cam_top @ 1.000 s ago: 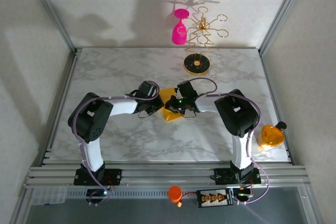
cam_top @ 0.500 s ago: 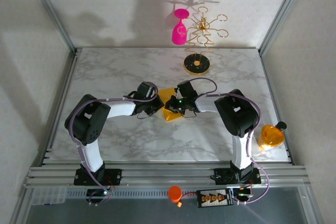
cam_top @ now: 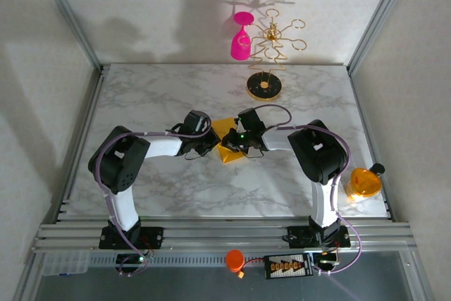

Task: Fold a paper plane with a square sheet of paper (pick it up from the middle)
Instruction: Fold the triangle a second time at the center of the table.

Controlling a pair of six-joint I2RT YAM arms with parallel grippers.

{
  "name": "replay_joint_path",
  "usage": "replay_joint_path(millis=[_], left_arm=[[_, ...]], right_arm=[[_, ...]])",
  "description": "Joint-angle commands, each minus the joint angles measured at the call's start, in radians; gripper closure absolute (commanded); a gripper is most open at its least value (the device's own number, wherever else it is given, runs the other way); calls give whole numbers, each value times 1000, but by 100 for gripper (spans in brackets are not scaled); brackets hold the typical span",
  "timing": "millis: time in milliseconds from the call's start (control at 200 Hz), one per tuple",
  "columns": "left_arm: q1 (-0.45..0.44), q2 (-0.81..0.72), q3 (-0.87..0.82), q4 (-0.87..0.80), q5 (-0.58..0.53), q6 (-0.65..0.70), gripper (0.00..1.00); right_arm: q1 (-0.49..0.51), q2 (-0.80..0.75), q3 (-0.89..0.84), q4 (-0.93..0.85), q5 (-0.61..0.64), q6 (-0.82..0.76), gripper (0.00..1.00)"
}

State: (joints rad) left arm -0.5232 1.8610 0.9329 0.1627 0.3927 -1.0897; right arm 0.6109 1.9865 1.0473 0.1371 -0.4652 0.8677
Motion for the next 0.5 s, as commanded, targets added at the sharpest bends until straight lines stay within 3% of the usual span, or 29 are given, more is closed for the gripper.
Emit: replay_joint_path(millis=[0, 280, 496], left_arm=[[0, 35, -8, 6, -21, -13, 100], [2, 44, 12, -77, -84, 33, 100], [2, 75, 23, -125, -93, 58, 100]], right_arm=[[-4, 51, -15, -88, 48, -4, 100], [-4, 40, -9, -88, 45, -13, 100], [-10, -20, 9, -11, -25, -19, 100]])
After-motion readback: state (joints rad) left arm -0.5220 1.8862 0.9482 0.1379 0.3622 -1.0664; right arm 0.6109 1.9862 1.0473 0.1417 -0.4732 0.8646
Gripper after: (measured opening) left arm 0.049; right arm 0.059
